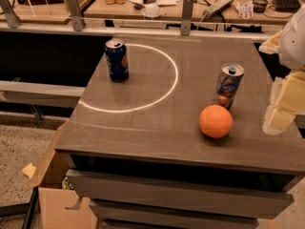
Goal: Move orange near pepsi can
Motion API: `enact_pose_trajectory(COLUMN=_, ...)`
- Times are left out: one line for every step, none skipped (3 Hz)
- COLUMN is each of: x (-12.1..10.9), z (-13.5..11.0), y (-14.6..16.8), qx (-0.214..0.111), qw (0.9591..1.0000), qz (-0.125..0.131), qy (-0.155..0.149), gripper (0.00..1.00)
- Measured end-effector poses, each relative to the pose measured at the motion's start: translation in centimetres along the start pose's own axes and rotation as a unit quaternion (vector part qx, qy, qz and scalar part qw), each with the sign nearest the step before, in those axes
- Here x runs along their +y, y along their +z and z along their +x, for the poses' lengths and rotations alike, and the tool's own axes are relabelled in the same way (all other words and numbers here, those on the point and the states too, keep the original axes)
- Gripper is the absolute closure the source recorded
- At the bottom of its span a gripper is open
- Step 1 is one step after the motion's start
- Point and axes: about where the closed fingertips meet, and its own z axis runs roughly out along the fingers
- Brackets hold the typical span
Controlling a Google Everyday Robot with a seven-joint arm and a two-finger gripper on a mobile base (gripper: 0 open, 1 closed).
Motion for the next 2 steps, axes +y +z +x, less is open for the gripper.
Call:
enact_pose_trajectory(x=-0.02, z=-0.02, y=-0.05, qx=0.0, qw=1.0, qz=0.001, qy=0.0, gripper=0.0)
enact_pose_trajectory(x=0.51, z=0.33, y=-0.17, qx=-0.031, qw=0.9991, qz=-0.002, qy=0.029, gripper=0.0)
